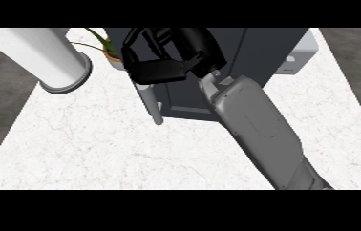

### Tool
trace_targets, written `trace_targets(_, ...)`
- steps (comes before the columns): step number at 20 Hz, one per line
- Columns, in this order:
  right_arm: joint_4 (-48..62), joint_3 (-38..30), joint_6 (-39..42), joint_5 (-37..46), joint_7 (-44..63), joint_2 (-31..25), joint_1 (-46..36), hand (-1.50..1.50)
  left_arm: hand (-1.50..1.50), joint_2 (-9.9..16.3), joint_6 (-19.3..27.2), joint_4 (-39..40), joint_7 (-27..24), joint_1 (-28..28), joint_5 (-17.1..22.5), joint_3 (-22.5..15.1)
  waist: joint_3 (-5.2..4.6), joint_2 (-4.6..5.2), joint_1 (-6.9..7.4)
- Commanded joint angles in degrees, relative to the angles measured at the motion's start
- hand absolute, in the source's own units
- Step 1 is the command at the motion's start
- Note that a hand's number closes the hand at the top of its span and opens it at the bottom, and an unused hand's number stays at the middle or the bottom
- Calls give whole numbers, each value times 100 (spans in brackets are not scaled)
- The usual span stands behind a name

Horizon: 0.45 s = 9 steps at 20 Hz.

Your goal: Pick up the bottled water, place it into the cabinet and close the cabinet

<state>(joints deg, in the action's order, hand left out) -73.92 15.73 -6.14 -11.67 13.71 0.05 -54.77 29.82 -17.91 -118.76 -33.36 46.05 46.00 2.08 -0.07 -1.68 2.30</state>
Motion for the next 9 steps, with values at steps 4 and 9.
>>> trace_targets(4,1422,-490,-203,175,-447,-276,-141,150,150,89,-20,-138,185,-151,160,79,4,289,62)
trace_targets(9,1598,-491,-253,176,-636,-203,-201,150,150,22,-44,30,225,-296,81,-41,-5,288,28)
